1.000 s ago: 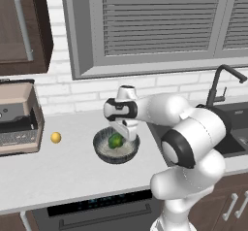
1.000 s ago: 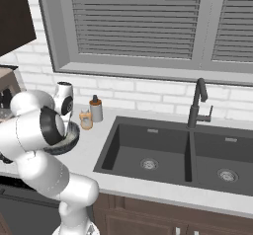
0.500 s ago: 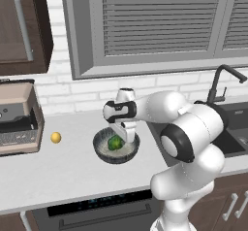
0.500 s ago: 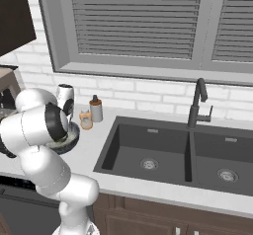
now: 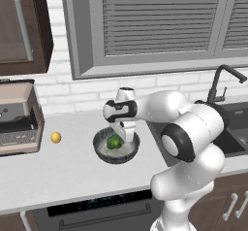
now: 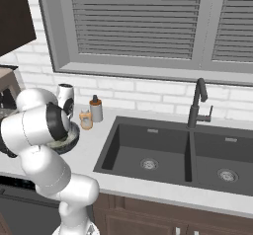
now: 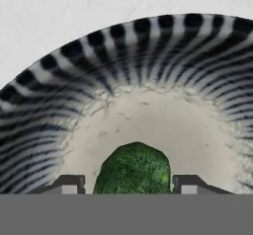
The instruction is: Pick the broccoli from the sink and place it in the bowl. Then pick the bowl and place it in the microwave. Then close the microwave door and press the start button.
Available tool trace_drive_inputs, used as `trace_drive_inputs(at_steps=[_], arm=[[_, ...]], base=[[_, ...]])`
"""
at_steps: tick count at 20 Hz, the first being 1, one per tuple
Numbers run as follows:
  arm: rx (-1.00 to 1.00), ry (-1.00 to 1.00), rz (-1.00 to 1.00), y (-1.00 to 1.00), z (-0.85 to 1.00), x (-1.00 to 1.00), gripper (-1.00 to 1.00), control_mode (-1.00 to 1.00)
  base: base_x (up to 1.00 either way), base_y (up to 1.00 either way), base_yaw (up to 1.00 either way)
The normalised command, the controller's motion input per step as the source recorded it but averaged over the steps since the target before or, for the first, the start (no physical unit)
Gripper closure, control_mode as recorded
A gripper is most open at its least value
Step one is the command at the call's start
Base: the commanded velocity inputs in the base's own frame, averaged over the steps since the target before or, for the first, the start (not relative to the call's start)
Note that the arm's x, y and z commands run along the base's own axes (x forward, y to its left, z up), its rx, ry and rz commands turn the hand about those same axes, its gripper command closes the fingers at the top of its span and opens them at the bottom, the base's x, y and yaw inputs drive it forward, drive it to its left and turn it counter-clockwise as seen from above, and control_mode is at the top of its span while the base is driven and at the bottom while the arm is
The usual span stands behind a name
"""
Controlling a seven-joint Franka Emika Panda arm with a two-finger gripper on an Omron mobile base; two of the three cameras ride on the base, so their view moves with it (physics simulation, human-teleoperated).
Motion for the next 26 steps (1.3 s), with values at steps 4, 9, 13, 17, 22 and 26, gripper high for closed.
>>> trace_drive_inputs(at_steps=[4, 9, 13, 17, 22, 26], arm=[[0.0, -0.01, 0.0, 0.0, 0.19, -0.06, -1.0, -1.0], [0.0, -0.01, 0.0, 0.0, 0.52, -0.09, -1.0, -1.0], [0.0, 0.0, 0.0, 0.0, 0.51, -0.11, -1.0, -1.0], [0.01, 0.0, 0.0, -0.04, 0.38, -0.19, -1.0, -1.0], [0.05, 0.01, 0.0, -0.53, 0.17, -0.32, -1.0, -1.0], [0.02, 0.07, 0.1, -0.73, 0.09, -0.31, -1.0, -1.0]], base=[[0.0, 0.0, 0.0], [0.0, 0.0, 0.0], [0.0, 0.0, 0.0], [0.0, 0.0, 0.0], [0.0, 0.0, 0.0], [0.0, 0.0, 0.0]])
